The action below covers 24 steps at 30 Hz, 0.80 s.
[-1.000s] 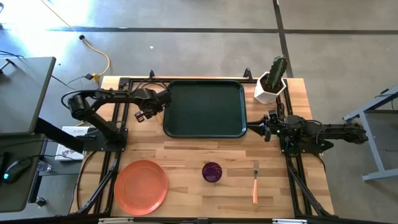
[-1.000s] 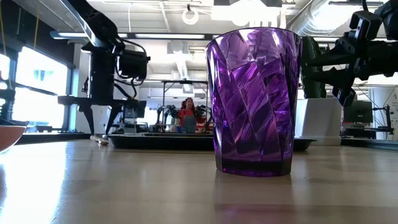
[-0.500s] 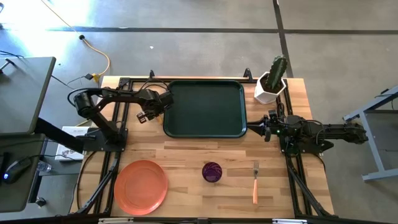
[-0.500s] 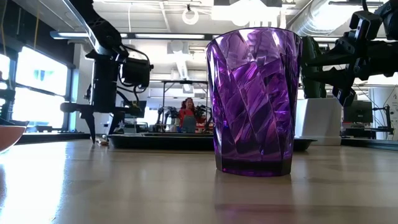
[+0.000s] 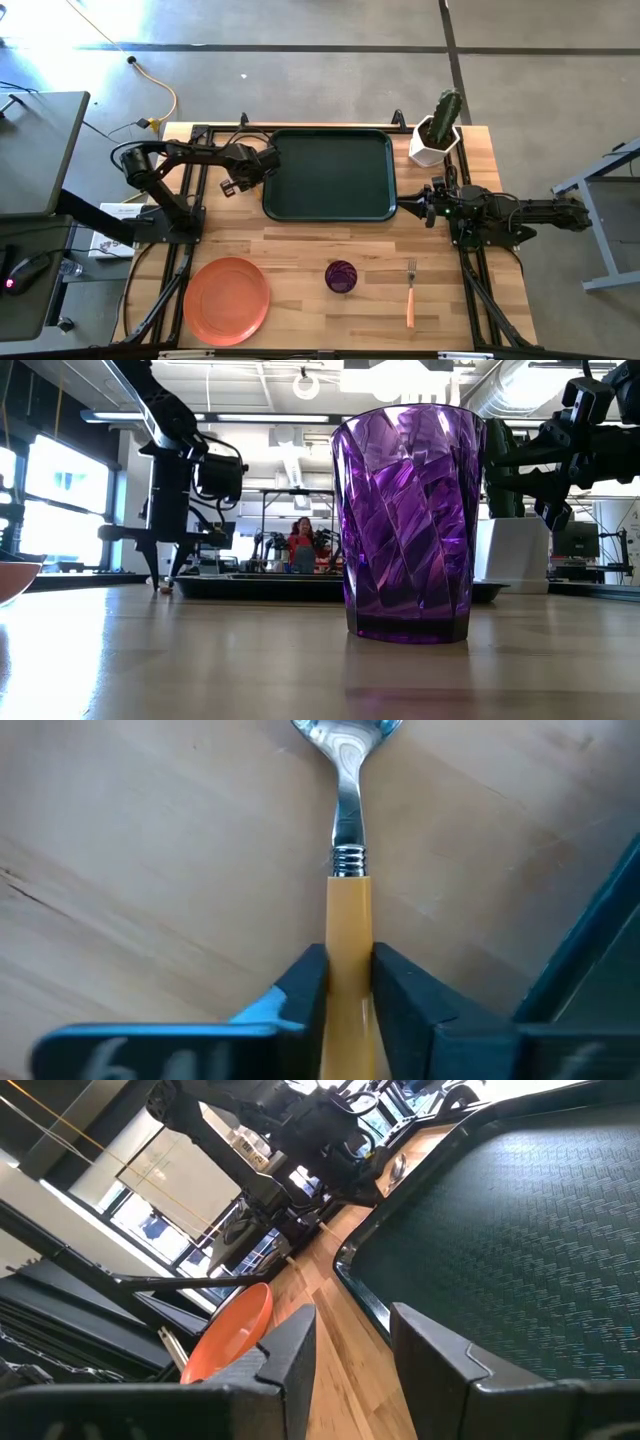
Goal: Pick and place plate/cup/fork/spoon on tray
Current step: Put the orange spoon on the left side of the black tray
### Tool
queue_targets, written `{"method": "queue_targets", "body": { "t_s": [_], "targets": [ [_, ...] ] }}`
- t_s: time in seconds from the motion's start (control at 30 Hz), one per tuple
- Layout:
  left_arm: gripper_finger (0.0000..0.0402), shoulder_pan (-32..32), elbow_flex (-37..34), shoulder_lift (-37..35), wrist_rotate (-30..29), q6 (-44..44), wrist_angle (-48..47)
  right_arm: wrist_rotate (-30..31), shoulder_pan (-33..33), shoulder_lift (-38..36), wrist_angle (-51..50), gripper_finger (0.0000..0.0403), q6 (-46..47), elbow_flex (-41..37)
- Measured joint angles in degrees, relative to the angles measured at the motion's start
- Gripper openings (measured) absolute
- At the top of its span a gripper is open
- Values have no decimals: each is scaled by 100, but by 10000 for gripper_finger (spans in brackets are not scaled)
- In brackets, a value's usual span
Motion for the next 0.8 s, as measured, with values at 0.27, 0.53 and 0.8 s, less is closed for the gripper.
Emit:
{"method": "queue_targets", "body": {
  "t_s": [0.27,0.53,0.8],
  "targets": [
    [44,-2,-3,2,-69,90,-2,2,0,0,0,122,0,0],
    [44,-89,-12,8,-200,722,0,3,-1,0,0,122,0,0],
    [44,-231,-31,-42,-383,827,-2,4,0,0,0,122,0,0]
  ]
}}
